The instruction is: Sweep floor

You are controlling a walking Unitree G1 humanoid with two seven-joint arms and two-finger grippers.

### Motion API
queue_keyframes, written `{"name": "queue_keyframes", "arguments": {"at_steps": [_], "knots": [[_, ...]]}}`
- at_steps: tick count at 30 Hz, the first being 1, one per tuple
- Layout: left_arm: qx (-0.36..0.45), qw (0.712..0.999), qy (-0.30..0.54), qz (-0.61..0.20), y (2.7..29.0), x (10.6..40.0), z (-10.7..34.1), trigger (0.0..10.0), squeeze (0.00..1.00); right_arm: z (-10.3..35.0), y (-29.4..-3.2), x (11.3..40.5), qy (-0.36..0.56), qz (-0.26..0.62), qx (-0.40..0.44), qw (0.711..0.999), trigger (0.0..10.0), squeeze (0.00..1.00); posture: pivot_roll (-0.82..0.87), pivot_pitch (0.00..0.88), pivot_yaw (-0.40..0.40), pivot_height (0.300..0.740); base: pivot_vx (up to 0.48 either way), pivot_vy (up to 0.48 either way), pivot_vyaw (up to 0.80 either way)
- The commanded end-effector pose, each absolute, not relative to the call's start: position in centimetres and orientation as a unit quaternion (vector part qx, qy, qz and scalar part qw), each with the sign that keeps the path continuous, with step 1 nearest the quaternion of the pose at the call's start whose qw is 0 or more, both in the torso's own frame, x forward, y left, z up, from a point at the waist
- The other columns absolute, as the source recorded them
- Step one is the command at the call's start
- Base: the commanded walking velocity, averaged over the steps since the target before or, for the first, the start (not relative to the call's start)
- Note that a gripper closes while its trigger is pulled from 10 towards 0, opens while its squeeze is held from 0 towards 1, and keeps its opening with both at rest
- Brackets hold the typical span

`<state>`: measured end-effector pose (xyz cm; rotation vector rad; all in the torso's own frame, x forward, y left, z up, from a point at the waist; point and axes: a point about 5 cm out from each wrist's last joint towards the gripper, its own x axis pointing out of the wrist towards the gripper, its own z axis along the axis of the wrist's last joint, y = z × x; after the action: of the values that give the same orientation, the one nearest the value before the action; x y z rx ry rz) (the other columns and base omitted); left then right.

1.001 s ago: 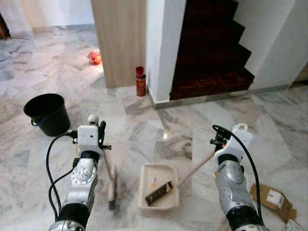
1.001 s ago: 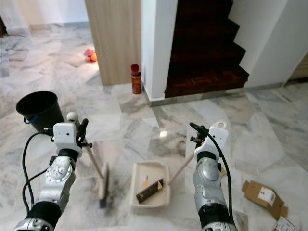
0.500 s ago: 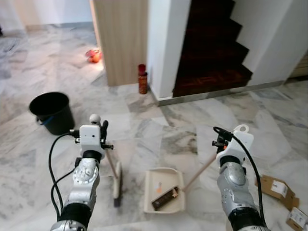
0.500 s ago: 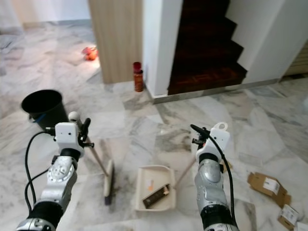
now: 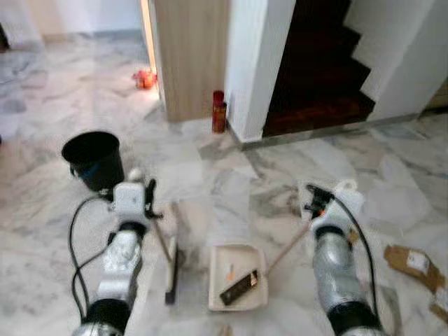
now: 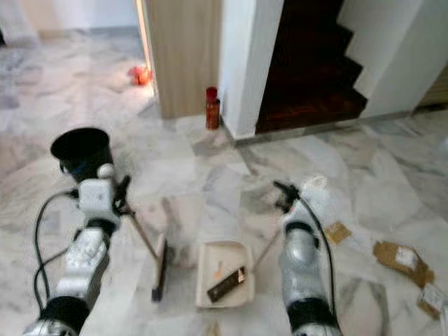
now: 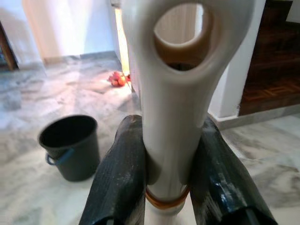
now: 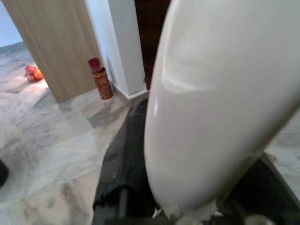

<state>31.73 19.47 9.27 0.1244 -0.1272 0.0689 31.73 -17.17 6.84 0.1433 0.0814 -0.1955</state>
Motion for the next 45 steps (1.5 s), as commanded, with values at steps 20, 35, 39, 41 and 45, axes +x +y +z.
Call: {"name": "queue_keyframes", "arguments": {"at_steps": [20, 35, 39, 41, 45], "knots": [[0.067, 0.993, -0.091, 0.023, 18.79, 32.26, 10.67, 10.0, 0.00, 8.39, -17.32, 32.16, 0.002, -0.100, 0.074, 0.992, 10.0, 0.00, -0.02, 0.000, -0.025, 0.740, 0.000, 0.241, 0.26], [0.070, 0.994, -0.087, 0.017, 18.63, 32.24, 10.59, 10.0, 0.00, 8.18, -17.53, 32.03, 0.008, -0.104, 0.075, 0.992, 10.0, 0.00, -0.02, 0.000, -0.022, 0.740, 0.000, 0.000, 0.06], [0.071, 0.994, -0.084, 0.019, 18.68, 32.24, 10.56, 10.0, 0.00, 8.19, -17.54, 32.03, 0.008, -0.104, 0.075, 0.992, 10.0, 0.00, -0.02, 0.000, -0.022, 0.740, 0.000, 0.000, 0.00], [0.072, 0.994, -0.084, 0.020, 18.68, 32.24, 10.55, 10.0, 0.00, 8.19, -17.48, 32.02, 0.007, -0.101, 0.073, 0.992, 10.0, 0.00, -0.02, 0.000, -0.022, 0.740, 0.000, 0.000, 0.00], [0.073, 0.994, -0.082, 0.021, 18.67, 32.24, 10.51, 10.0, 0.00, 8.16, -17.35, 32.02, 0.007, -0.098, 0.070, 0.993, 10.0, 0.00, -0.02, 0.000, -0.024, 0.740, 0.000, 0.000, 0.68]]}}
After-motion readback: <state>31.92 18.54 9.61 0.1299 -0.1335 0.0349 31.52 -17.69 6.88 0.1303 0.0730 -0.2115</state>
